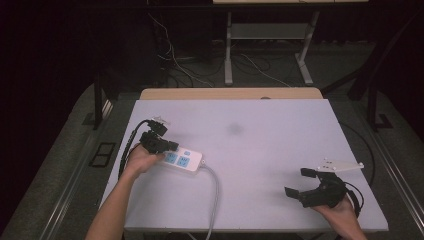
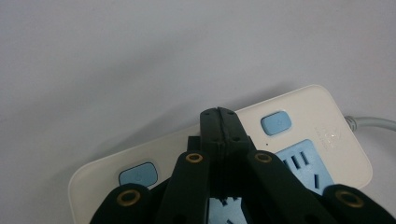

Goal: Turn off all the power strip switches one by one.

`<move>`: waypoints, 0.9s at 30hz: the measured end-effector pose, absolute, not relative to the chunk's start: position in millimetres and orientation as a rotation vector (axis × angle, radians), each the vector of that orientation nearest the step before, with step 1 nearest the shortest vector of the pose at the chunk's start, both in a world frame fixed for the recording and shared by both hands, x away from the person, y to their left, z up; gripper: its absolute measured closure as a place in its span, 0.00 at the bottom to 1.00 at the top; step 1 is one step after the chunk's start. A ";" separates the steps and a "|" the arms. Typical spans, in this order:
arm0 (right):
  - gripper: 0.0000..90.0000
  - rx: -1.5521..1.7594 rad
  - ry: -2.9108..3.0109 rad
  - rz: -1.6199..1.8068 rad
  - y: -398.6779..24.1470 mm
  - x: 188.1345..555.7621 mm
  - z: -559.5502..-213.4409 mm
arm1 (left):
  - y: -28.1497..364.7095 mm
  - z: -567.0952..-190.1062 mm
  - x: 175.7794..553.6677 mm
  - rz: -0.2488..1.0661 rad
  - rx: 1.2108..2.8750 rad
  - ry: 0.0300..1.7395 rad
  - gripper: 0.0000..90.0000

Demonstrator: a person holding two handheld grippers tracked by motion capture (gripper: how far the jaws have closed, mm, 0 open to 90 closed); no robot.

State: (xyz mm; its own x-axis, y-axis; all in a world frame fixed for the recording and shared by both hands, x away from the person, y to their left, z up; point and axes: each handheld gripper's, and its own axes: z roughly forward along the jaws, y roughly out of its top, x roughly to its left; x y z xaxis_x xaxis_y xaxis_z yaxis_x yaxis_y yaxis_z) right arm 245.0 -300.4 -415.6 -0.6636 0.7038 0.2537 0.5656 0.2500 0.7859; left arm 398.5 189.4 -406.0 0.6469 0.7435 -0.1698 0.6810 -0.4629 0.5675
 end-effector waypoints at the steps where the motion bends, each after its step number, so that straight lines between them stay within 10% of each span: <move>1: 0.01 1.210 2.361 1.383 -300.4 244.9 -415.5 | 189.4 -405.9 398.5 0.135 2.262 1.100 0.99; 27: 0.01 1.199 2.362 1.382 -300.1 244.4 -415.2 | 195.4 -409.9 400.7 0.073 2.211 1.128 0.99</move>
State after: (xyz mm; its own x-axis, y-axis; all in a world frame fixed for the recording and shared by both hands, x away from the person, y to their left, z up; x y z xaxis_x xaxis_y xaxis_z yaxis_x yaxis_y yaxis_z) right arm 244.4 -300.1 -415.2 -0.6681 0.7017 0.2476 0.5597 0.2547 0.7886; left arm 400.7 195.4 -409.9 0.6288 0.7425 -0.2310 0.7064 -0.4213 0.5687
